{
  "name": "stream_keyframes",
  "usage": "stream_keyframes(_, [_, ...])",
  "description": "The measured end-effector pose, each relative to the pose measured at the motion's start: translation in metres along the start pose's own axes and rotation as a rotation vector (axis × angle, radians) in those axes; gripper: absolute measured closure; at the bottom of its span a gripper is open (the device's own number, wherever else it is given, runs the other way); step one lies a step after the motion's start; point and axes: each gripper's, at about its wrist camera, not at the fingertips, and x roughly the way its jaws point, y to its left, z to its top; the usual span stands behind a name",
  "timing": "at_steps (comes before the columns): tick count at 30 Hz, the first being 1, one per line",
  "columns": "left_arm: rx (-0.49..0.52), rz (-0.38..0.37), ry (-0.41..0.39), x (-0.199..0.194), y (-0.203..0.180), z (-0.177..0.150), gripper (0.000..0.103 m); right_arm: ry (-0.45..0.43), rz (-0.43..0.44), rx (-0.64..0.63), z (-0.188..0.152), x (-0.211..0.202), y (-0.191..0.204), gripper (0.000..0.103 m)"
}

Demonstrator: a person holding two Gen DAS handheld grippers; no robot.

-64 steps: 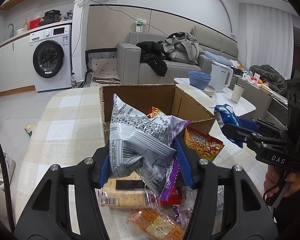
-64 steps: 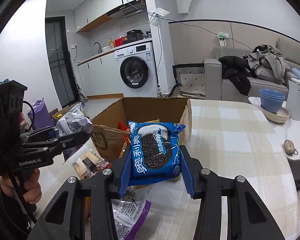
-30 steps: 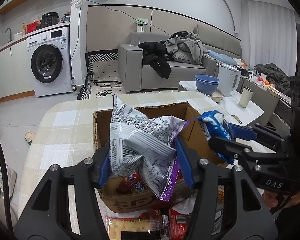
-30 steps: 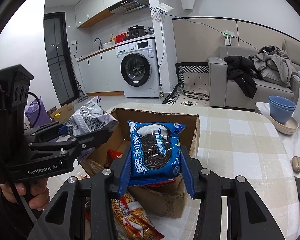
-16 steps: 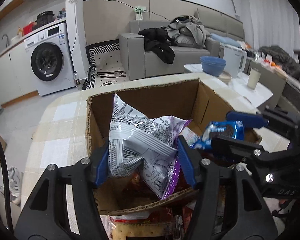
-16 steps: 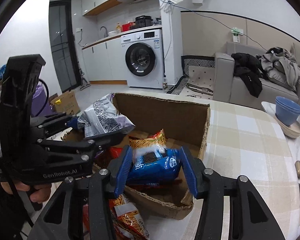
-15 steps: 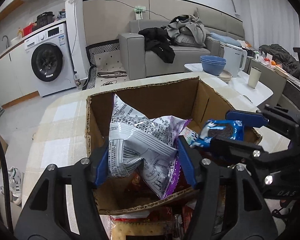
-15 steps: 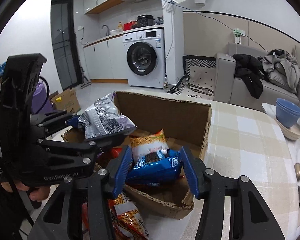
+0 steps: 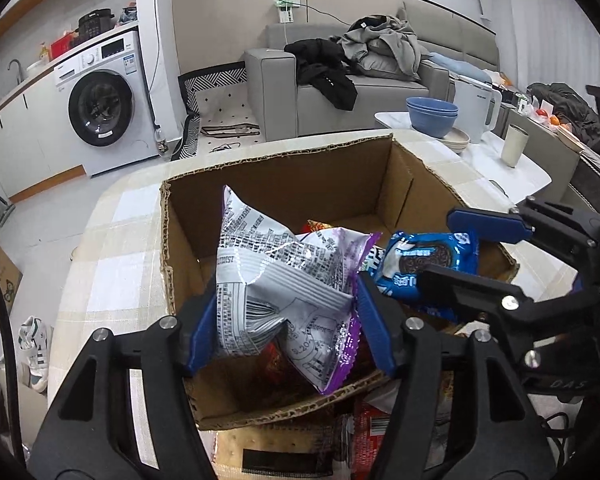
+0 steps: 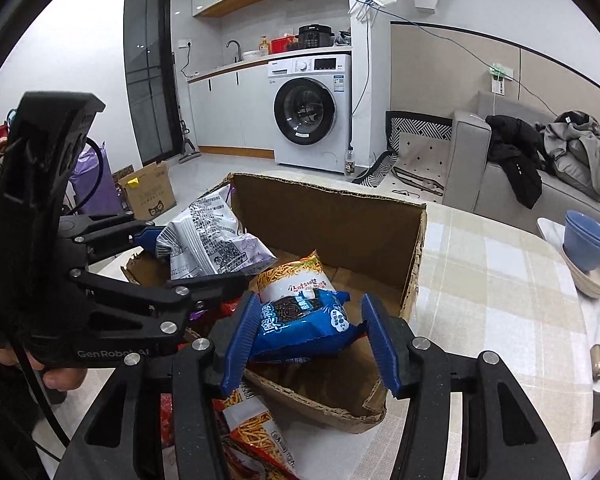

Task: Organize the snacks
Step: 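Open the left gripper over the box dropping the purple-white bag while the right releases the Oreo pack, then move the left gripper to the orange pastry pack while the right gripper approaches the white-purple bag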

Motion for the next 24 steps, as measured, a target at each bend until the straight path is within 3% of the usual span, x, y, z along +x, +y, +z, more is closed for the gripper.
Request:
stream_keyframes(4, [0.011, 0.003, -0.007, -0.004, 0.001, -0.003, 0.039, -0.027, -0.002, 0.013, -0.003, -0.008, 0.003, 0.043])
stream_keyframes(5, [0.010, -0.004, -0.015, -0.007, 0.003, -0.003, 0.035, -0.044, 0.003, 0.018, -0.005, -0.012, 0.003, 0.033])
stream_keyframes(7, [-0.004, -0.014, -0.036, -0.015, 0.007, -0.003, 0.019, -0.075, -0.020, 0.025, -0.008, -0.021, 0.006, 0.021])
stream_keyframes(8, [-0.010, -0.015, -0.056, -0.021, 0.010, -0.002, 0.016, -0.087, -0.030, 0.029, -0.010, -0.025, 0.005, 0.015])
stream_keyframes(10, [-0.018, -0.035, -0.079, -0.032, 0.012, -0.002, 0.011, -0.099, -0.010, 0.059, -0.011, -0.034, -0.001, 0.012])
stream_keyframes(11, [-0.020, -0.040, -0.085, -0.037, 0.013, -0.001, 0.001, -0.100, -0.012, 0.065, -0.011, -0.036, -0.003, 0.011])
stream_keyframes(16, [-0.026, -0.028, -0.126, -0.066, 0.014, -0.005, 0.001, -0.087, -0.029, 0.073, -0.016, -0.049, -0.006, 0.003])
stream_keyframes(24, [-0.061, -0.008, -0.128, -0.104, 0.020, -0.030, 0.001, -0.068, -0.012, 0.092, -0.037, -0.069, -0.002, 0.001])
